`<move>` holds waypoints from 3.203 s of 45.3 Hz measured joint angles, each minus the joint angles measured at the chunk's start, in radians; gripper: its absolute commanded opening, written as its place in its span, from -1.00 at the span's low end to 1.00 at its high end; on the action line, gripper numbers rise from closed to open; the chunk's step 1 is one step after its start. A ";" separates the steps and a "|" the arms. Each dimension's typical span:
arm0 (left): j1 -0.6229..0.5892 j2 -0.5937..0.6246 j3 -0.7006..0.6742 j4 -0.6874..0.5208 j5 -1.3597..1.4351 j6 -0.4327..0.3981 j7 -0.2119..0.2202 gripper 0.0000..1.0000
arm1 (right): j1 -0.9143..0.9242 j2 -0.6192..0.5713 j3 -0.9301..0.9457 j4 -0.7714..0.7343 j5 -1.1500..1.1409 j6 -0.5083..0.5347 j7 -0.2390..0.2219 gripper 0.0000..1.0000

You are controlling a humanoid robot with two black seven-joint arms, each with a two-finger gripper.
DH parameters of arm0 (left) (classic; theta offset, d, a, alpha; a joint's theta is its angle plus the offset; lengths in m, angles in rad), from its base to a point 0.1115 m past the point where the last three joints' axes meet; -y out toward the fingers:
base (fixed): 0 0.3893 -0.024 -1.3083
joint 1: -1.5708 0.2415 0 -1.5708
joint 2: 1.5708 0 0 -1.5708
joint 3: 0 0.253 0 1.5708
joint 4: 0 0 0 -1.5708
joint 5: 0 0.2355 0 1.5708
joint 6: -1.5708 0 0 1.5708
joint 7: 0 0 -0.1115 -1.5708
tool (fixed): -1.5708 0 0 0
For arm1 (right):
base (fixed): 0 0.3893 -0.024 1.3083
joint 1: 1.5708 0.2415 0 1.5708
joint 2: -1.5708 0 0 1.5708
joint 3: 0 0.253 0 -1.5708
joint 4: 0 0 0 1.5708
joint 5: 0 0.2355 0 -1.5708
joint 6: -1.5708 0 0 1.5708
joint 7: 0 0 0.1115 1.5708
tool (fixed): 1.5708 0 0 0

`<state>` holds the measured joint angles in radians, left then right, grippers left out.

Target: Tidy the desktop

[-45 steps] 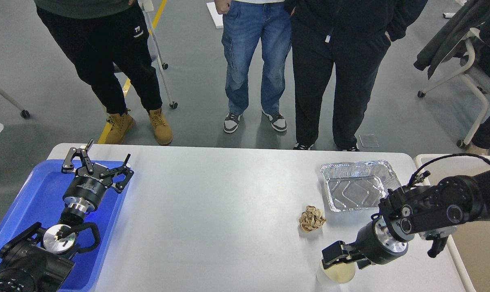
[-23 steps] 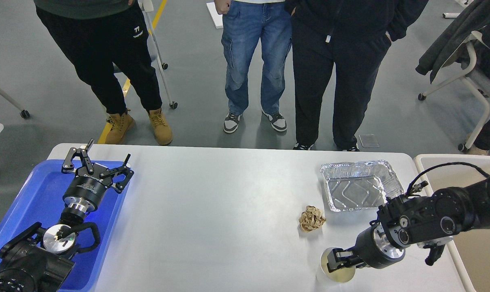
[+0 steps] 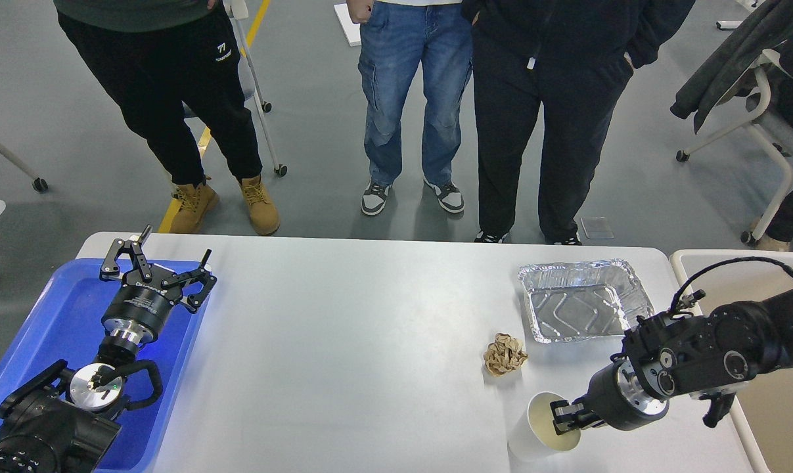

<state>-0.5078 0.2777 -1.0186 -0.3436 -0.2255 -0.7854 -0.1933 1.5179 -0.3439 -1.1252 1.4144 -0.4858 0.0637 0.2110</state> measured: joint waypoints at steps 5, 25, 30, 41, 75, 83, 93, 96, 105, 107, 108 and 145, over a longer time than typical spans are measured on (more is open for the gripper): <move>0.000 0.000 0.000 0.000 0.000 0.000 0.000 1.00 | 0.030 -0.014 -0.016 0.024 0.001 0.000 0.001 -1.00; 0.000 0.000 0.000 0.000 0.001 0.000 0.000 1.00 | 0.338 -0.135 -0.155 0.187 0.004 0.069 0.006 -1.00; 0.000 0.000 0.000 0.000 0.002 0.000 0.000 1.00 | 0.446 -0.156 -0.193 0.222 0.004 0.124 0.006 -1.00; 0.000 0.000 0.000 0.000 0.002 0.000 0.000 1.00 | 0.728 -0.182 -0.267 0.261 0.002 0.308 0.007 -1.00; 0.000 0.000 0.000 0.000 0.000 0.000 0.000 1.00 | 1.122 -0.285 -0.401 0.075 -0.076 0.576 0.002 -1.00; 0.000 0.000 0.000 0.000 0.000 0.000 0.000 1.00 | 0.985 -0.424 -0.333 -0.166 -0.056 0.482 0.001 -1.00; 0.000 0.000 0.000 0.000 0.001 0.000 0.000 1.00 | 0.597 -0.581 -0.025 -0.506 0.033 0.317 0.003 -1.00; 0.000 0.000 0.000 0.000 0.001 0.000 0.000 1.00 | 0.446 -0.596 0.098 -0.621 0.061 0.281 0.003 -1.00; 0.000 0.000 0.000 0.000 0.000 0.000 0.000 1.00 | 0.046 -0.557 0.490 -0.946 0.118 0.209 -0.009 -1.00; 0.000 0.000 0.000 0.000 0.000 0.000 0.000 1.00 | -0.035 -0.539 0.560 -1.009 0.128 0.198 -0.019 -1.00; 0.000 0.000 0.000 0.000 0.000 0.000 0.000 1.00 | -0.071 -0.533 0.585 -1.034 0.133 0.195 -0.028 -1.00; 0.000 0.000 0.000 0.000 0.000 0.000 0.000 1.00 | -0.792 -0.143 1.164 -1.385 0.596 -0.119 -0.352 -1.00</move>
<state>-0.5079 0.2777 -1.0186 -0.3435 -0.2255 -0.7854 -0.1933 0.7263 -0.4867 0.0387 0.0299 0.1102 -0.0554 -0.1406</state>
